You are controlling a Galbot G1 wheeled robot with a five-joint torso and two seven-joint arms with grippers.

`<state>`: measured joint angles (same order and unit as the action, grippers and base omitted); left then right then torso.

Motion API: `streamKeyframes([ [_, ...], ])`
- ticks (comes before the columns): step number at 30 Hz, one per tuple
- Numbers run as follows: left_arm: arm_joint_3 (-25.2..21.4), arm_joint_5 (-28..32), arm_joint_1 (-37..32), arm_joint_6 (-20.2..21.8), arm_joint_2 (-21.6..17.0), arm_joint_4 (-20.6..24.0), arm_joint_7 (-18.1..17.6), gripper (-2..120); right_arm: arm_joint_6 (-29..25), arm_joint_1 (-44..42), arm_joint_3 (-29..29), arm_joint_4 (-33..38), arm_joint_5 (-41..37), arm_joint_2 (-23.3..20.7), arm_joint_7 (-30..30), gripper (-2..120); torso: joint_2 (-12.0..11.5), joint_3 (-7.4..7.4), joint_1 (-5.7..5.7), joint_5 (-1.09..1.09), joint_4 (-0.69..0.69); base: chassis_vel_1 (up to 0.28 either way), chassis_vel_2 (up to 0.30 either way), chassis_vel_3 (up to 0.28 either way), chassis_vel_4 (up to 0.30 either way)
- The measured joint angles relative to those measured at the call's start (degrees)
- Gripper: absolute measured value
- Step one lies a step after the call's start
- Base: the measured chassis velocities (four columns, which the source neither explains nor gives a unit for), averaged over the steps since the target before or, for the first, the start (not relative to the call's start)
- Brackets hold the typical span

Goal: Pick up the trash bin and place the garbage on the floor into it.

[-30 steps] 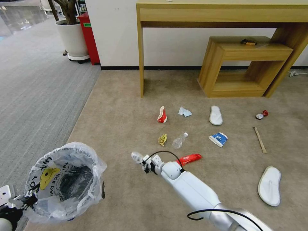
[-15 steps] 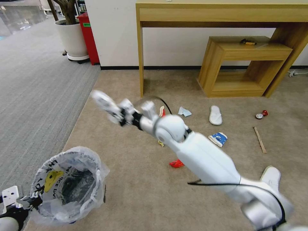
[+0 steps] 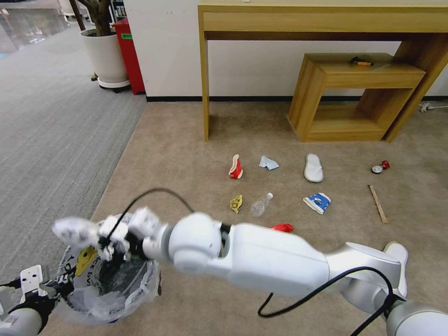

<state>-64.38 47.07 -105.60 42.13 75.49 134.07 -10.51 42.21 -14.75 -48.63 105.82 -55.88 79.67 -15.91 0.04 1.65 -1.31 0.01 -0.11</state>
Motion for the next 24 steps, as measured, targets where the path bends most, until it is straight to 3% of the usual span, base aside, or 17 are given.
streamKeyframes([
  [4, -0.1, 0.1, 0.0, 0.0, 0.0, 0.2, 0.0, 0, 0.3, -0.4, -0.1, 0.2, -0.6, -0.2, -0.7, 29, 0.0, 0.00, 0.00, 0.01, -0.01, 0.000, 0.000, 0.000, 0.000],
  [7, 0.0, 0.2, 0.1, 0.0, 0.2, 0.3, -0.1, 0, 0.3, -0.6, 0.7, -0.1, -0.7, -0.1, -1.0, 45, 0.0, 0.00, 0.00, 0.00, 0.00, 0.000, 0.000, 0.000, 0.000],
  [11, 0.0, 0.3, 0.1, 0.0, 0.2, 0.4, -0.1, 0, 0.3, -0.5, 1.3, -0.1, -1.0, -0.1, -1.0, 54, 0.0, 0.00, 0.00, 0.01, 0.00, 0.000, 0.000, 0.000, 0.000],
  [16, -0.3, 0.8, -0.1, 0.0, 0.1, 0.6, -0.4, 0, 0.1, -0.6, 2.2, -0.1, -1.3, -0.1, -0.9, 76, 0.0, 0.00, 0.00, 0.01, 0.00, 0.000, 0.000, 0.000, 0.000],
  [18, -0.3, 0.8, -0.1, 0.0, 0.1, 0.7, -0.4, 0, 0.0, -0.6, 2.2, -0.1, -1.4, -0.1, -0.9, 77, 0.0, 0.00, 0.00, 0.01, 0.00, 0.000, 0.000, 0.000, 0.000],
  [21, -0.3, 1.0, -0.3, 0.0, 0.2, 1.0, -0.5, 0, -1.0, -1.3, 2.7, -0.1, -1.4, -0.1, -0.8, 96, 0.0, 0.00, 0.00, 0.00, 0.00, 0.000, 0.000, 0.000, 0.000],
  [24, -0.4, 1.2, -0.3, 0.0, 0.2, 1.0, -0.5, 0, -1.8, -1.6, 3.3, -0.1, -1.3, -0.2, -0.8, 99, 0.0, 0.00, 0.00, 0.01, 0.00, 0.000, 0.000, 0.000, 0.000],
])
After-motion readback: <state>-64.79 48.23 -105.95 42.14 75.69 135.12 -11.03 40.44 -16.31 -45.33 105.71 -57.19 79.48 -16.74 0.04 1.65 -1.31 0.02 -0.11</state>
